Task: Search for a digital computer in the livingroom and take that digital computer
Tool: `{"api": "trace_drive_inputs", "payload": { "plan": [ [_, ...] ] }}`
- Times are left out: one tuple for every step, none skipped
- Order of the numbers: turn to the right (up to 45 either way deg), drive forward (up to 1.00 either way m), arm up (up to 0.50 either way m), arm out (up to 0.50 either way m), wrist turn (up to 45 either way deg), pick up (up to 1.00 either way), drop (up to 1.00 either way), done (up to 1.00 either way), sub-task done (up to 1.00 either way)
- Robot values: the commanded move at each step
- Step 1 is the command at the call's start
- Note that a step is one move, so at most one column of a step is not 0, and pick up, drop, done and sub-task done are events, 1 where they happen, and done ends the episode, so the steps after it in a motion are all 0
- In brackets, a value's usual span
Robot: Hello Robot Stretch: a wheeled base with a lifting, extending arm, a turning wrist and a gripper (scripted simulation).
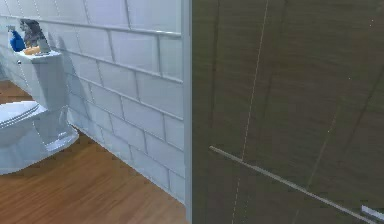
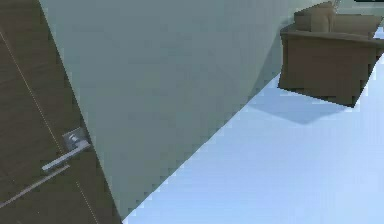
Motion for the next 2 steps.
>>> {"api": "trace_drive_inputs", "payload": {
  "plan": [
    [-24.0,0.0,0.0,0.0,0.0,0.0,0.0,0.0,0.0],
    [0.0,0.45,0.0,0.0,0.0,0.0,0.0,0.0,0.0]
  ]
}}
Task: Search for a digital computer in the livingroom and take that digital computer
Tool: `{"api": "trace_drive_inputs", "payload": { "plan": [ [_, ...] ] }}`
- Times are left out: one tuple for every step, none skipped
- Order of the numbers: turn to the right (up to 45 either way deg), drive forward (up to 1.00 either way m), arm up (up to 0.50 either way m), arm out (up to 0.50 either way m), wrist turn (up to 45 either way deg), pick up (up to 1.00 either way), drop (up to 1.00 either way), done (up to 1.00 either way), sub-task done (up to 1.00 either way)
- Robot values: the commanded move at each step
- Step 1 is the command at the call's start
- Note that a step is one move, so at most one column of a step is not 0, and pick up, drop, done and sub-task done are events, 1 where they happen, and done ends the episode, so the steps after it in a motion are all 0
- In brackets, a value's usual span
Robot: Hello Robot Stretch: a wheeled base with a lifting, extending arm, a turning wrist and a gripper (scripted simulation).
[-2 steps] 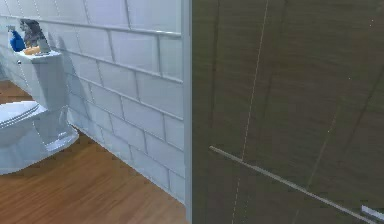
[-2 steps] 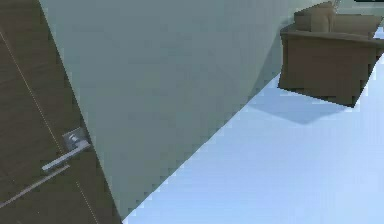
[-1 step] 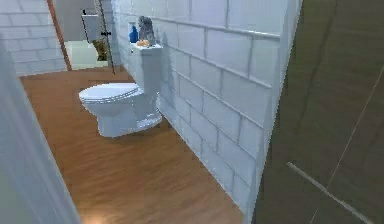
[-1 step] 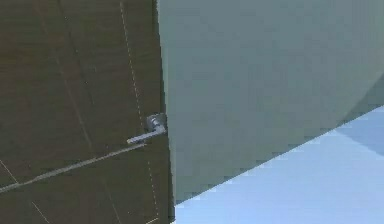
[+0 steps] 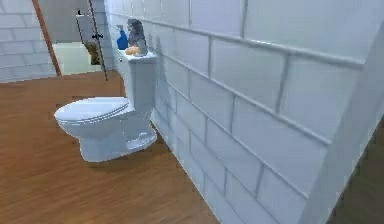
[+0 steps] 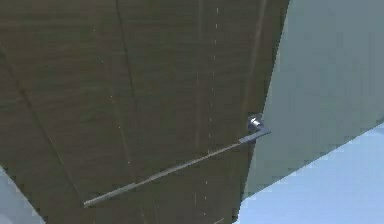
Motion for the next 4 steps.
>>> {"api": "trace_drive_inputs", "payload": {
  "plan": [
    [-45.0,0.0,0.0,0.0,0.0,0.0,0.0,0.0,0.0],
    [0.0,0.65,0.0,0.0,0.0,0.0,0.0,0.0,0.0],
    [-45.0,0.0,0.0,0.0,0.0,0.0,0.0,0.0,0.0],
    [-24.0,0.0,0.0,0.0,0.0,0.0,0.0,0.0,0.0]
  ]
}}
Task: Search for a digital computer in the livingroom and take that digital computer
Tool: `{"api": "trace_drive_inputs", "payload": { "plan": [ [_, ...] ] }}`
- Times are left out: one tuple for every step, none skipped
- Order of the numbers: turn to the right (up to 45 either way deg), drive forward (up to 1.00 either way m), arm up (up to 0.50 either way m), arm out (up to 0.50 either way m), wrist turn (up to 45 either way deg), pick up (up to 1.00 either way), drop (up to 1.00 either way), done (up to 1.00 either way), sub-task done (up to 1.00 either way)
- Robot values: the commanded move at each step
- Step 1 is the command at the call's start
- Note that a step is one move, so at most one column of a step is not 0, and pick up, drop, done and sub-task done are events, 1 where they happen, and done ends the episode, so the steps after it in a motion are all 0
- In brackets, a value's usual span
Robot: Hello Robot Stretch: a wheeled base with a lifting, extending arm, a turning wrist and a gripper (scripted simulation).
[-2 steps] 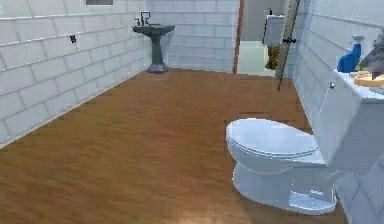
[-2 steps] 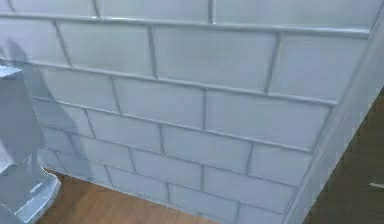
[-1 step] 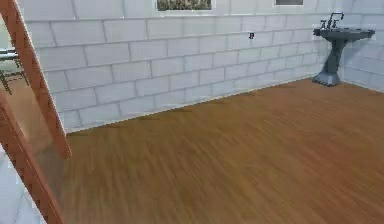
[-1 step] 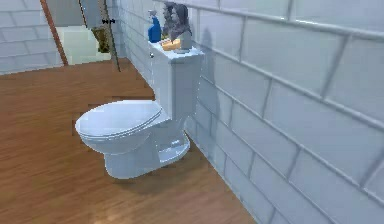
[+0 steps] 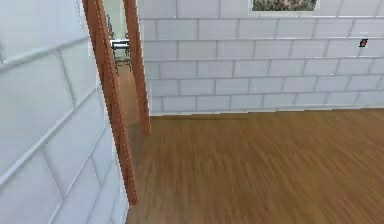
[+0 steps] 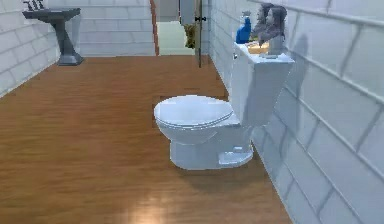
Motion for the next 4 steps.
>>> {"api": "trace_drive_inputs", "payload": {
  "plan": [
    [-3.0,0.0,0.0,0.0,0.0,0.0,0.0,0.0,0.0],
    [0.0,1.0,0.0,0.0,0.0,0.0,0.0,0.0,0.0],
    [0.0,0.4,0.0,0.0,0.0,0.0,0.0,0.0,0.0],
    [-39.0,0.0,0.0,0.0,0.0,0.0,0.0,0.0,0.0]
  ]
}}
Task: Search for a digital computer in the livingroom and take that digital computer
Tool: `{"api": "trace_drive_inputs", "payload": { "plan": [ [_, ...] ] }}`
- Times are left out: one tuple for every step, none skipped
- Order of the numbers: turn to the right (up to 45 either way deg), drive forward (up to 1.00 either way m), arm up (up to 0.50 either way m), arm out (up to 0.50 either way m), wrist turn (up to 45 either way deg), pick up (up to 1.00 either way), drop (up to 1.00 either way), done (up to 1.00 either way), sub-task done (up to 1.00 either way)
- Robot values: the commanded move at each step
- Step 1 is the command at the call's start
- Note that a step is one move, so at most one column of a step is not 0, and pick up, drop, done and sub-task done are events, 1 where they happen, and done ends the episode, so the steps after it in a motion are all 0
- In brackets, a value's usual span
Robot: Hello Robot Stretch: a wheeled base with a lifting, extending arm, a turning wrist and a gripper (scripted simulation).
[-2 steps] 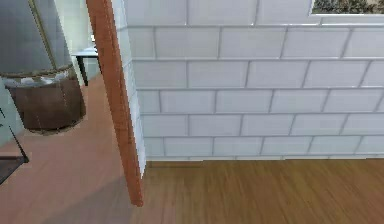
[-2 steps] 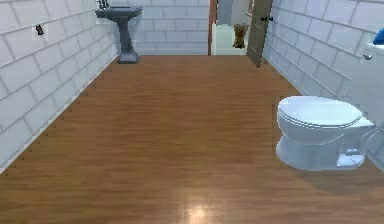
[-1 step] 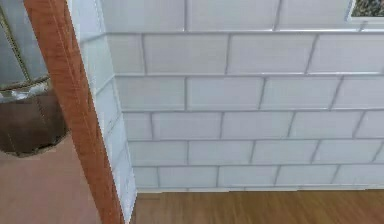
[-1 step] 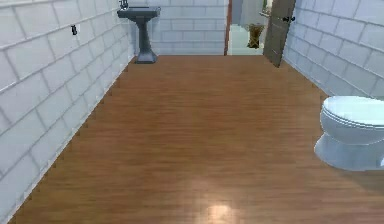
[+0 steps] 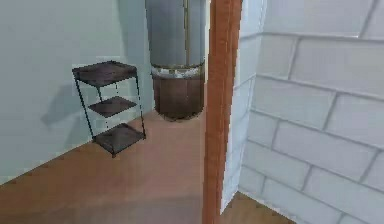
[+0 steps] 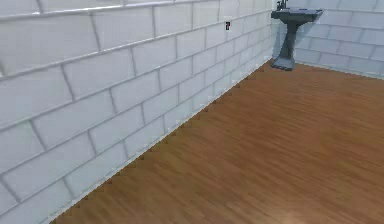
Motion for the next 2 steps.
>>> {"api": "trace_drive_inputs", "payload": {
  "plan": [
    [0.0,0.3,0.0,0.0,0.0,0.0,0.0,0.0,0.0],
    [-45.0,0.0,0.0,0.0,0.0,0.0,0.0,0.0,0.0]
  ]
}}
